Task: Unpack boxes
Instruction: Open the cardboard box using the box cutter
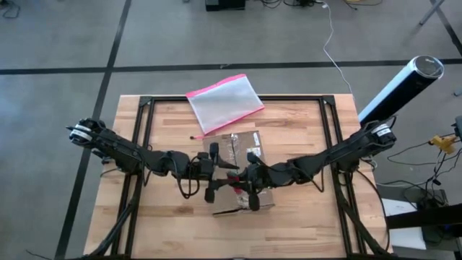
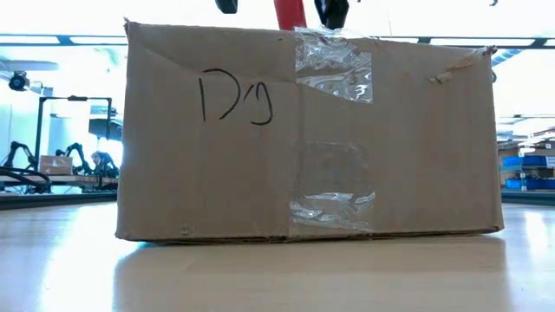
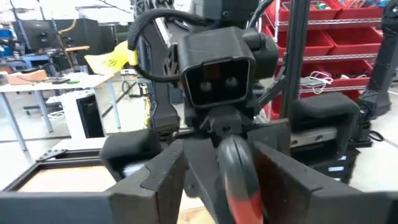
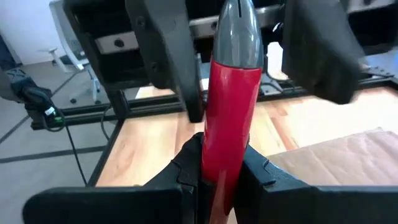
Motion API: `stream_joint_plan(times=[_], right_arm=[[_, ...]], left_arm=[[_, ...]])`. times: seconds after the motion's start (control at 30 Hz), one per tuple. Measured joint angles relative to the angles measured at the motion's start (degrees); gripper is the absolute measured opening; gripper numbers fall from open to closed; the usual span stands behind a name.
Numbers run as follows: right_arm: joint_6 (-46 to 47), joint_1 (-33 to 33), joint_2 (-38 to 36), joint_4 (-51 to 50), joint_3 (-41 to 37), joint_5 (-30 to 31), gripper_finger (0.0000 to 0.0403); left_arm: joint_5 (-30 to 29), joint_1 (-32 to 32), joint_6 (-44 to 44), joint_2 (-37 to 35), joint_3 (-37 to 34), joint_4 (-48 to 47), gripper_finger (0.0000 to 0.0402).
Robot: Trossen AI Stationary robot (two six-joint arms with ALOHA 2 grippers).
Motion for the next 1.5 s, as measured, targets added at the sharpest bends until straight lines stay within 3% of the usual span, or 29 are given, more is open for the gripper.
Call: stream_joint_plan(times=[0.43,0.67,0.9,1.03,1.23,1.5], right_arm=[[-4.46,-0.09,2.58,-7.49,7.06,0.61,0.0035],[-4.70,-0.04,1.93,-10.43,7.87,1.49,0.0047],[-1.31,0.63,-1.86,-17.97,8.22,3.10,0.0155],[-1.42,1.53,-1.49,-19.03,8.16,3.58,0.0191],[-1.30,1.70,0.22,-20.07,7.88,5.22,0.0200],[-1.52,1.68,0.96,-20.18,7.81,6.12,0.0177]], left_arm=[[2.67,-0.13,-1.77,-0.15,0.17,-1.40,0.0034],[2.47,-0.11,-0.51,-0.19,0.18,-1.49,0.0033],[1.11,0.05,1.71,-0.40,0.00,-2.80,0.0032],[1.10,0.05,1.83,-0.74,0.00,-2.38,0.0032],[1.83,0.09,1.68,-0.99,0.59,-1.15,0.0032],[2.98,0.00,0.96,-1.46,0.61,-0.64,0.0032]])
